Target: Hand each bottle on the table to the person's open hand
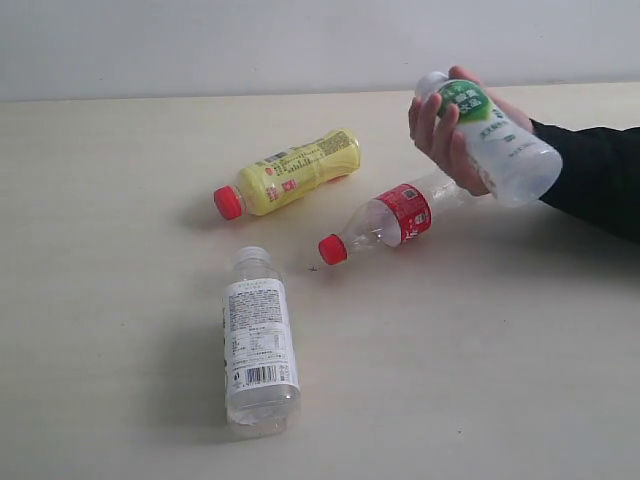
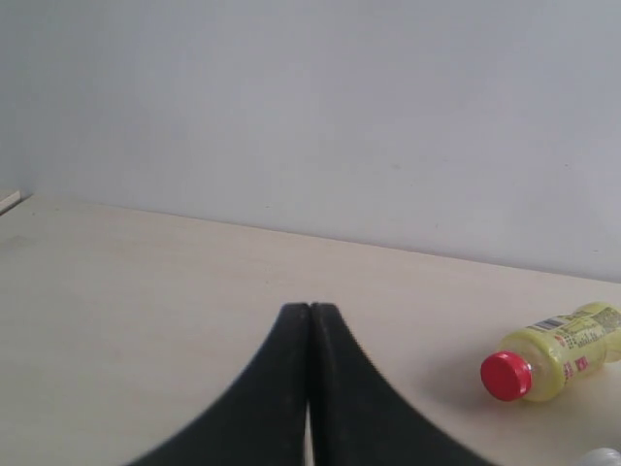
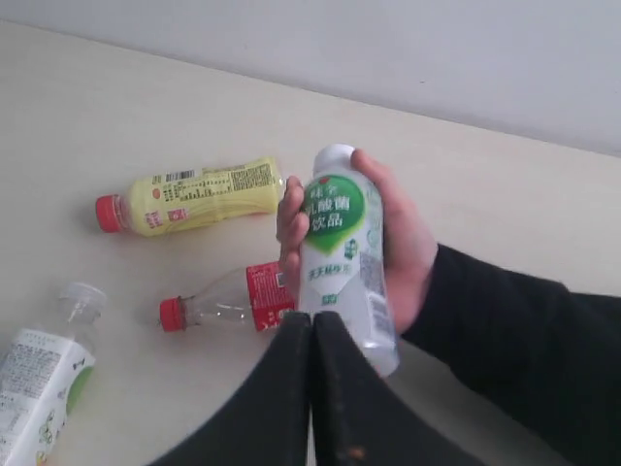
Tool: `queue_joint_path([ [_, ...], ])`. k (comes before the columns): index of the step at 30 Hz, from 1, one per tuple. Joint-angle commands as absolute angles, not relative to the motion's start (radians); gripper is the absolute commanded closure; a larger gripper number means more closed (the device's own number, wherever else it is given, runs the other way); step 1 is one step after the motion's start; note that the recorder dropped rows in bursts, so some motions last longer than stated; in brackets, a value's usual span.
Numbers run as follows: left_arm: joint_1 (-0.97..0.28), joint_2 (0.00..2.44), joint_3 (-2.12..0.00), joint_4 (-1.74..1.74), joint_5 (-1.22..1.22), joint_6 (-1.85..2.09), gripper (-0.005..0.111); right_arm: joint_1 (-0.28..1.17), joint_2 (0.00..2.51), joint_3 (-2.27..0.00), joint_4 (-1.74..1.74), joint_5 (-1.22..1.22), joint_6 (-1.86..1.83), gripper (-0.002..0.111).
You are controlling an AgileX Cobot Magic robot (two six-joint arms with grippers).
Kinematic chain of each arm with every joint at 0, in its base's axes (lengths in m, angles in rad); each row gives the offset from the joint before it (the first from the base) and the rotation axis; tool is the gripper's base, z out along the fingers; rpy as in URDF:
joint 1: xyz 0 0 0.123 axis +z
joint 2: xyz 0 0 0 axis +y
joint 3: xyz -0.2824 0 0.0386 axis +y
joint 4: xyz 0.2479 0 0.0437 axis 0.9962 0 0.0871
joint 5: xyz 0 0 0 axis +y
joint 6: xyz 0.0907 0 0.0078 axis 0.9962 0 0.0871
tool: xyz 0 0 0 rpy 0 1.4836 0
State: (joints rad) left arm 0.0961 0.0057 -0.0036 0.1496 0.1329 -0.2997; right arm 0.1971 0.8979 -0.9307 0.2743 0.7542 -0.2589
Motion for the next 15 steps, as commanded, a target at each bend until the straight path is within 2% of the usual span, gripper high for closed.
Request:
queue_joint_path([
  [1, 0.089, 0.0, 0.0, 0.154, 0.132, -0.3, 0.107, 0.197, 0.739, -0.751, 0.309, 0.717, -0.268, 0.108],
  [8, 0.089, 0.0, 0.0, 0.154, 0.132, -0.3, 0.107, 0.197, 0.513, -0.584, 0.504, 0.594, -0.391, 0.108],
  [15, 0.089, 0.0, 0.0, 0.154, 0.132, -0.3, 0.107, 0.197, 0.293, -0.575, 0.411, 0.605, -0.416, 0.108],
])
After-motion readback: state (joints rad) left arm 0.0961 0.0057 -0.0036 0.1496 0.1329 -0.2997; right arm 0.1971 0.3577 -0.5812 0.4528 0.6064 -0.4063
